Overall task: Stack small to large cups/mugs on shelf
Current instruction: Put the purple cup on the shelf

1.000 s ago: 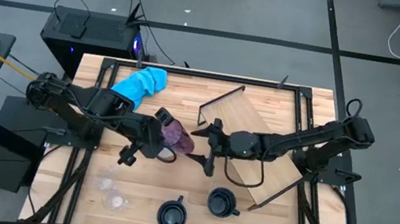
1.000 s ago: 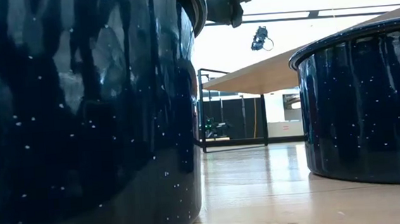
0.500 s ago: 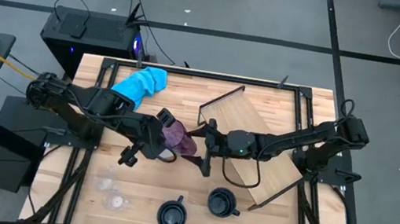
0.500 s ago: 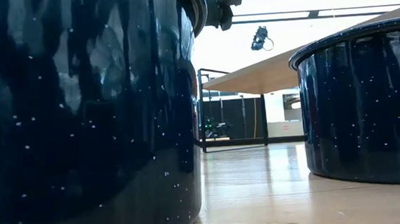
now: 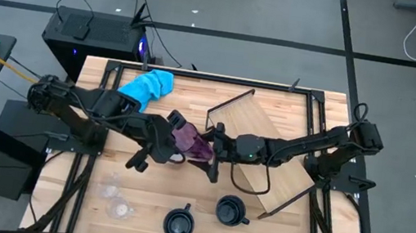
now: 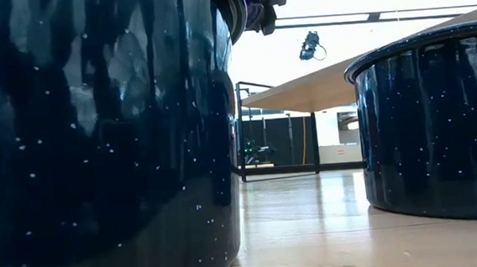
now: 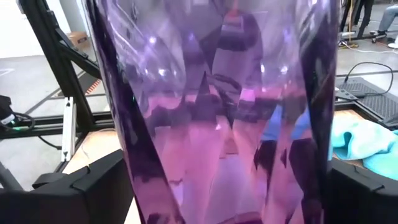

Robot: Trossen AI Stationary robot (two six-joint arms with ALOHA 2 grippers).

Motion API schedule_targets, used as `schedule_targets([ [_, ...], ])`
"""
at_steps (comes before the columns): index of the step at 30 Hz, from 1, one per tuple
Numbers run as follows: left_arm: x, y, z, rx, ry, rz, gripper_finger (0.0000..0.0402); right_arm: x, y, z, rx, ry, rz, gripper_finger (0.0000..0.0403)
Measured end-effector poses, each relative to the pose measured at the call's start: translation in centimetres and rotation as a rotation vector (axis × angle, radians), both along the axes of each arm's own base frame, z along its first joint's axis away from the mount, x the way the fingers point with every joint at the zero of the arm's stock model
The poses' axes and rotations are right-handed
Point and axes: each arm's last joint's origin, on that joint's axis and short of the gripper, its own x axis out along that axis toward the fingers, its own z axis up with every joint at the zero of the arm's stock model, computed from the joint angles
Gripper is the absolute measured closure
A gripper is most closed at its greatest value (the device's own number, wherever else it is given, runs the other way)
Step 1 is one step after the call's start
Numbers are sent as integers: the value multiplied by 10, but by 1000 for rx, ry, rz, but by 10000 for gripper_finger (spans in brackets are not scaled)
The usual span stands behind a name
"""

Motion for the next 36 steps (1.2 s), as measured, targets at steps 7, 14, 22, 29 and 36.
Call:
schedule_targets([
  [7, 4, 6, -3, -53, 33, -13, 389, 5, -9, 6, 74, 63, 23, 41],
  [14, 6, 5, -5, -52, 45, -19, 380, 9, -9, 21, 81, 174, 17, 42],
  [22, 6, 5, -5, -54, 45, -20, 387, 10, -8, 29, 90, 201, 17, 49],
  [29, 6, 5, -6, -55, 47, -18, 384, 10, -9, 28, 90, 207, 16, 51],
  [36, 6, 5, -6, -56, 47, -16, 374, 10, -9, 28, 73, 206, 17, 57],
])
